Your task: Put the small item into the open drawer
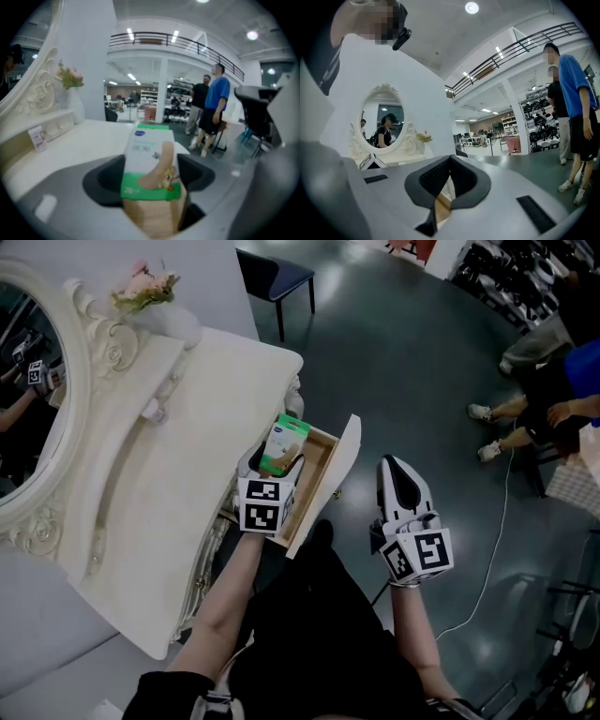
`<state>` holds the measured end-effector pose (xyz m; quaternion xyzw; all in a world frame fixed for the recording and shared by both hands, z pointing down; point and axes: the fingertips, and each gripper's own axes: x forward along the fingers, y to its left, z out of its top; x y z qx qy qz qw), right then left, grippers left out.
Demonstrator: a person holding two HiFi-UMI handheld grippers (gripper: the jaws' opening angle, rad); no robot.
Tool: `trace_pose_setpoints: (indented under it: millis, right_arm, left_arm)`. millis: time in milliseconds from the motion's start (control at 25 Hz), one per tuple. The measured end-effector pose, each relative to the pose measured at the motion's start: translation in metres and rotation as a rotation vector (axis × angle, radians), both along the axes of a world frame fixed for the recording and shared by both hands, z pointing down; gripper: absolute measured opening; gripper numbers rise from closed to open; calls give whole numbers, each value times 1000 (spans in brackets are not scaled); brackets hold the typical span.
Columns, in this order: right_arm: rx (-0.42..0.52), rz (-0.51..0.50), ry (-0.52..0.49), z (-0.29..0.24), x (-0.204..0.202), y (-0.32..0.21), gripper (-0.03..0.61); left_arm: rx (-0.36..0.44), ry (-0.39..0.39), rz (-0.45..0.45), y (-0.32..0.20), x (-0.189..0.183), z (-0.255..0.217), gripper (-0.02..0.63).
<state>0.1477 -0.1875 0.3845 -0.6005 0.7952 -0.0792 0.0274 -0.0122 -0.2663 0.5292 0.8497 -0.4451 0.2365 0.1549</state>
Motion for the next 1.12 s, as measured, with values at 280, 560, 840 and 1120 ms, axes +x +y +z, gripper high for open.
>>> trace_pose_setpoints:
  millis: [280,560,840,1120]
  right_arm:
    - [-10,-13,-4,5,-1,-9,-3]
    - [-23,-23,-6,9,-4,-16,-3]
    - [-31,-20,-4,10,-2,-20,-3]
    - [-44,-10,-4,15,3,-20,-3]
  left_arm:
    - [-84,-51,20,-4,7,46,353]
    - [-143,-89,37,-9,12,85,353]
    - [-236,-147,38,-8,11,124,353]
    - [-301,-192,32,-6,9,152,353]
